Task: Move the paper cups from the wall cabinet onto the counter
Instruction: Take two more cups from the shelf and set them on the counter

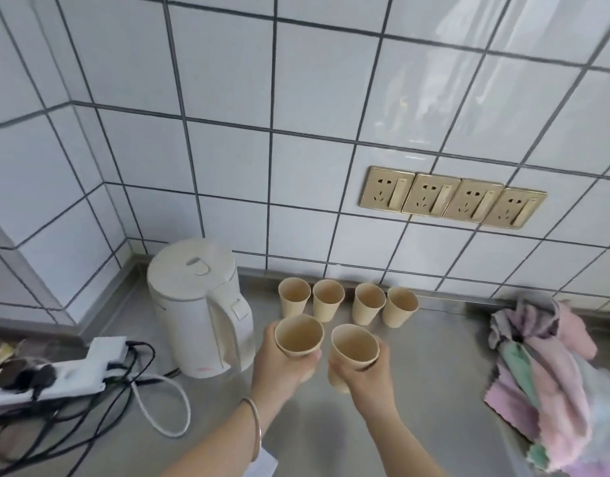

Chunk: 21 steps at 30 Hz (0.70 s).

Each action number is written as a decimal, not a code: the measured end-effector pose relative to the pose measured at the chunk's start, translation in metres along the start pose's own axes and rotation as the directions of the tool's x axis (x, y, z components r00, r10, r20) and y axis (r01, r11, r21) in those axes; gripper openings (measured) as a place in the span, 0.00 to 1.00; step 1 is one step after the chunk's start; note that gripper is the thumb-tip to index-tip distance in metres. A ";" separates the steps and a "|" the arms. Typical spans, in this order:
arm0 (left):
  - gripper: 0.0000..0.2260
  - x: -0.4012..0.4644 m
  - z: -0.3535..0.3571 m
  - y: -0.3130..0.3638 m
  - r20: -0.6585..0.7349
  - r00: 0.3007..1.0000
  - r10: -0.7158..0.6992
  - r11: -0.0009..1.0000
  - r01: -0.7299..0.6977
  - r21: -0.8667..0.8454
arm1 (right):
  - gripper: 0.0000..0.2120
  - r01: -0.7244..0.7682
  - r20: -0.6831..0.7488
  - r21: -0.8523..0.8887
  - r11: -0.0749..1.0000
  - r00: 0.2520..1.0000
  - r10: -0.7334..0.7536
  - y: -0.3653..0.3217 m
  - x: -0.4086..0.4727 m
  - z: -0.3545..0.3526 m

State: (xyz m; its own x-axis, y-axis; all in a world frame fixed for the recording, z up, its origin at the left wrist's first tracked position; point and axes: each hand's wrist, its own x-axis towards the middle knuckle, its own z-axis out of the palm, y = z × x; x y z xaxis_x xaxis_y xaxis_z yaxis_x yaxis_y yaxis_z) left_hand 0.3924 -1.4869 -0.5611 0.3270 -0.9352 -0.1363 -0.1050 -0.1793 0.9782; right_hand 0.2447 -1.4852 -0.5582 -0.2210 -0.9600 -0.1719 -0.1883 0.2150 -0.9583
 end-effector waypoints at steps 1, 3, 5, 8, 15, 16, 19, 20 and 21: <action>0.24 0.008 0.003 -0.007 -0.017 1.000 0.003 1.000 -0.003 0.017 | 0.28 -0.013 -0.001 -0.009 1.000 1.000 0.013 0.005 0.009 0.005; 0.25 0.022 0.010 -0.023 -0.061 0.998 0.007 0.999 -0.005 0.033 | 0.26 -0.056 -0.003 -0.032 0.998 0.998 0.056 0.016 0.026 0.014; 0.27 0.033 0.018 -0.039 -0.115 0.993 -0.015 0.999 0.019 0.030 | 0.27 -0.103 -0.007 -0.058 0.993 0.995 0.103 0.027 0.041 0.022; 0.27 0.048 0.024 -0.058 -0.156 0.987 -0.047 0.998 0.054 0.044 | 0.31 -0.147 -0.004 -0.107 0.983 0.989 0.148 0.040 0.062 0.030; 0.27 0.072 0.034 -0.080 -0.195 0.978 -0.071 0.991 0.093 0.101 | 0.30 -0.128 0.029 -0.205 0.970 0.990 0.136 0.057 0.089 0.046; 0.27 0.074 0.036 -0.082 -0.197 0.978 -0.071 0.990 0.094 0.109 | 0.29 -0.127 0.031 -0.206 0.970 0.990 0.137 0.058 0.091 0.047; 0.28 0.080 0.038 -0.085 -0.222 0.973 -0.062 0.989 0.091 0.120 | 0.29 -0.126 0.015 -0.193 0.973 0.991 0.132 0.059 0.097 0.050; 0.28 0.082 0.039 -0.086 -0.228 0.972 -0.064 0.989 0.092 0.116 | 0.29 -0.123 0.019 -0.194 0.973 0.991 0.129 0.059 0.099 0.052; 0.29 0.084 0.039 -0.087 -0.232 0.971 -0.066 0.989 0.094 0.111 | 0.30 -0.118 0.027 -0.195 0.974 0.992 0.126 0.059 0.101 0.053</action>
State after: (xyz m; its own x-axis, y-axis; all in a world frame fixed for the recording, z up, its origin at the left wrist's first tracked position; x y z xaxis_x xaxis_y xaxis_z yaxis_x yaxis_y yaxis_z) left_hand 0.3920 -1.5616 -0.6641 0.5417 -0.8251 -0.1605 -0.1776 -0.2990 0.9376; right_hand 0.2618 -1.5787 -0.6439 -0.2171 -0.9297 -0.2975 -0.3441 0.3581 -0.8680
